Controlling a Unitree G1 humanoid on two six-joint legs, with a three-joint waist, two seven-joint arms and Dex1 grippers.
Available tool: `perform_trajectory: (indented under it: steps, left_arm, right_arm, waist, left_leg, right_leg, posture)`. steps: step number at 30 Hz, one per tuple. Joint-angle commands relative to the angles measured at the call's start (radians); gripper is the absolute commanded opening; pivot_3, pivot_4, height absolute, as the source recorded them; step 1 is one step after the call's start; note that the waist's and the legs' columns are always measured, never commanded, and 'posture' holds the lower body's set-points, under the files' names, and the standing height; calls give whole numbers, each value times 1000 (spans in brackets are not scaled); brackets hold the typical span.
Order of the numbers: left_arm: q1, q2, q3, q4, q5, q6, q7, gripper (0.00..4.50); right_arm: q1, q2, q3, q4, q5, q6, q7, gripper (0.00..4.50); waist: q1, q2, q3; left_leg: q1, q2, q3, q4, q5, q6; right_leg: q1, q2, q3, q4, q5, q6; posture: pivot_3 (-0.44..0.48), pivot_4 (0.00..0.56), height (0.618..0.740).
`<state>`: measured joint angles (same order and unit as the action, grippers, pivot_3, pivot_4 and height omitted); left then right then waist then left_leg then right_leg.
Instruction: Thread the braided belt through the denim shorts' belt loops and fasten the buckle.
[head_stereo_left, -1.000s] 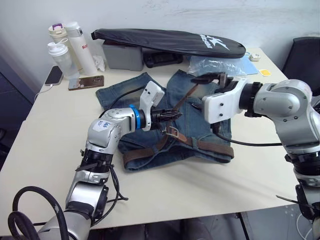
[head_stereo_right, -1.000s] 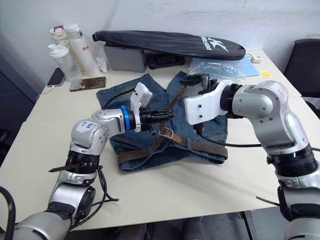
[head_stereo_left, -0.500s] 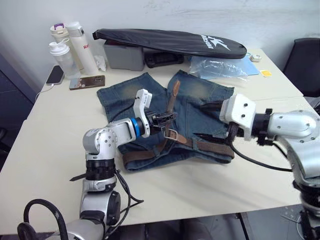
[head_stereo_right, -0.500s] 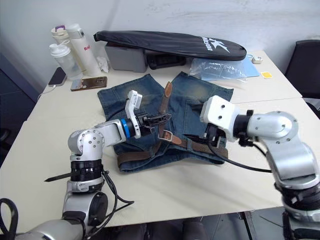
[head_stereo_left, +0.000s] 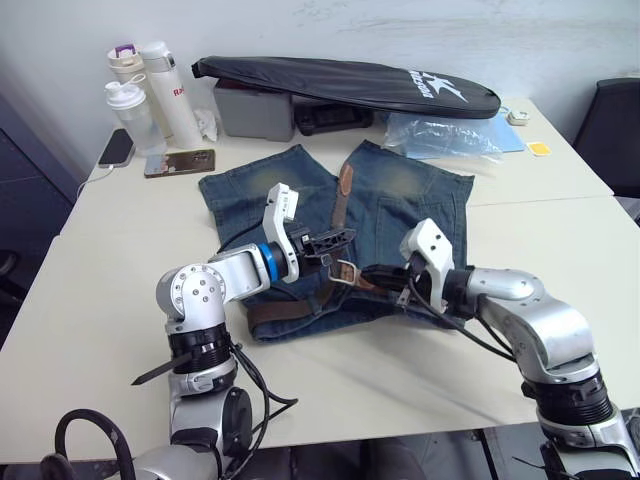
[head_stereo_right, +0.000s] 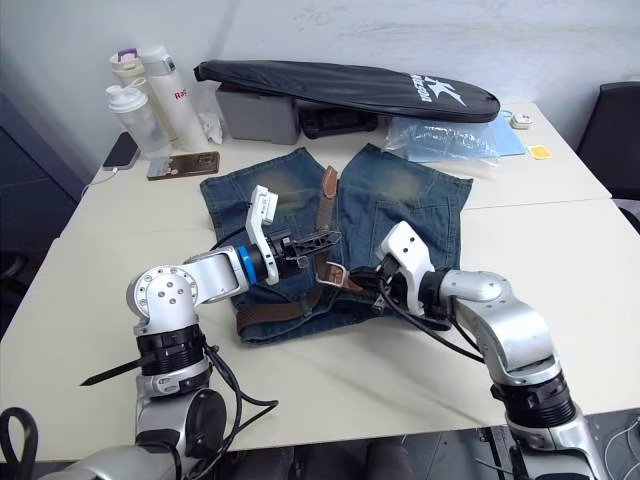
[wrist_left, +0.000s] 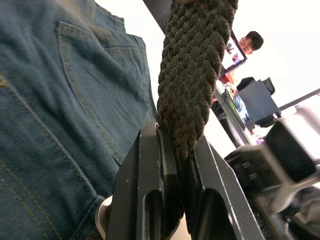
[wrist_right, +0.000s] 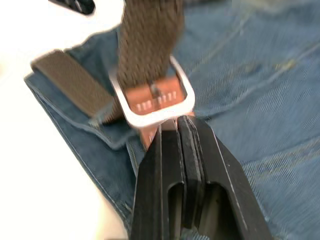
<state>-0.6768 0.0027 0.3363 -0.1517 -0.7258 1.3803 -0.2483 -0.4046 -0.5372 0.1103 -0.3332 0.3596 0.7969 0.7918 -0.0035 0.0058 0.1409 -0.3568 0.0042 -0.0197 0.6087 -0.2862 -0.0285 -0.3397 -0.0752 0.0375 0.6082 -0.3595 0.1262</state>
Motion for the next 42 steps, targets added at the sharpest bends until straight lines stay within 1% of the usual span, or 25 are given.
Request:
perform_trajectory:
  steps: [1, 5, 8, 10, 12, 18, 20, 22, 27, 30, 33, 37, 41, 42]
  left_arm:
    - [11, -2, 3, -53, -39, 5, 11, 0]
    - [21, 2, -4, -66, -57, 26, 18, 0]
    - [9, 35, 21, -59, -70, 44, 11, 0]
    - [-40, 68, 92, -8, -82, 37, 23, 0]
    - [-73, 95, 138, 33, -96, 36, 24, 0]
    - [-102, 159, 189, 87, -123, 60, 17, 0]
    - [-88, 165, 189, 87, -126, 63, 18, 0]
    - [-70, 152, 175, 73, -131, 65, 25, 0]
    - [-44, 122, 165, 57, -145, 68, 35, 0]
    - [-31, 125, 168, 57, -145, 62, 40, 0]
    - [-26, 130, 168, 58, -145, 60, 40, 0]
    - [-27, 134, 169, 67, -143, 51, 40, 0]
    - [-27, 137, 175, 69, -146, 46, 42, 0]
    - [-23, 138, 177, 66, -146, 45, 42, 0]
  right_arm:
    - [19, 14, 48, 47, -25, -64, 5, 25]
    - [55, -21, 127, 124, -88, -130, 31, 25]
    - [67, -39, 150, 132, -99, -121, 39, 25]
    - [69, -70, 182, 140, -129, -112, 44, 25]
    - [67, -93, 207, 145, -151, -102, 47, 25]
    - [51, -114, 231, 161, -182, -94, 40, 25]
    - [46, -107, 221, 157, -180, -96, 34, 25]
    - [41, -101, 205, 138, -168, -105, 35, 25]
    - [-1, -78, 97, 70, -89, -126, 43, 25]
    - [-23, -71, 27, 34, -25, -114, 50, 25]
    - [-39, -45, -9, 10, 27, -90, 41, 25]
    - [-59, -1, 45, 13, 18, -82, 28, 25]
    - [-88, 51, 113, 81, -23, -108, 15, 25]
    - [-101, 55, 149, 111, -50, -122, 20, 25]
  waist:
    - [-1, 0, 0]
    - [-1, 0, 0]
    - [-2, 0, 0]
    - [-1, -1, 0]
    - [-1, -1, 0]
    - [2, -3, -1]
    - [2, -4, -2]
    - [2, -4, -2]
    - [2, -5, -1]
    - [2, -4, 0]
    - [1, -4, 0]
    - [-1, -5, 1]
    - [-1, -5, 1]
    - [-1, -5, 1]
  left_leg:
    - [0, 0, 0, 0, 0, 0]
    - [1, -1, 0, -1, 0, -2]
    - [1, -1, 0, -1, 0, -3]
    - [2, 0, 0, -1, 0, -4]
    - [2, 0, 0, 0, 0, -5]
    - [2, 0, -1, -1, 0, -5]
    - [2, 0, -1, 0, 0, -5]
    - [2, 0, -1, -1, 0, -5]
    - [2, 0, -1, -1, 0, -6]
    - [1, 0, -1, -2, 1, -6]
    - [1, 0, -1, -3, 1, -6]
    - [1, 4, -1, -5, 1, -9]
    - [2, 8, 0, -7, 2, -10]
    - [2, 8, 0, -7, 2, -10]
  right_leg:
    - [0, 0, 0, 0, 0, 0]
    - [0, 2, 0, -2, 0, 0]
    - [1, 2, 0, -3, 0, 0]
    - [1, 3, 0, -3, 0, 0]
    - [1, 3, 0, -3, 0, 0]
    - [3, 1, -1, -4, 0, 0]
    - [3, 1, -1, -4, 0, 0]
    - [3, 1, -1, -4, 0, 0]
    - [3, 0, -2, -5, 0, 0]
    - [2, 0, -1, -5, 0, 0]
    - [1, 1, -1, -6, 0, 0]
    - [0, 4, -1, -7, 0, 0]
    - [-1, 6, -1, -7, 0, 0]
    - [-1, 6, -1, -7, 0, 0]
  posture:
    - [0, 150, 740]
    - [0, 150, 740]
    - [0, 150, 740]
    - [0, 150, 740]
    - [0, 150, 740]
    - [0, 150, 740]
    - [0, 150, 740]
    - [0, 150, 740]
    - [0, 150, 740]
    - [0, 150, 740]
    - [0, 150, 740]
    - [0, 150, 740]
    - [0, 150, 740]
    - [0, 150, 740]
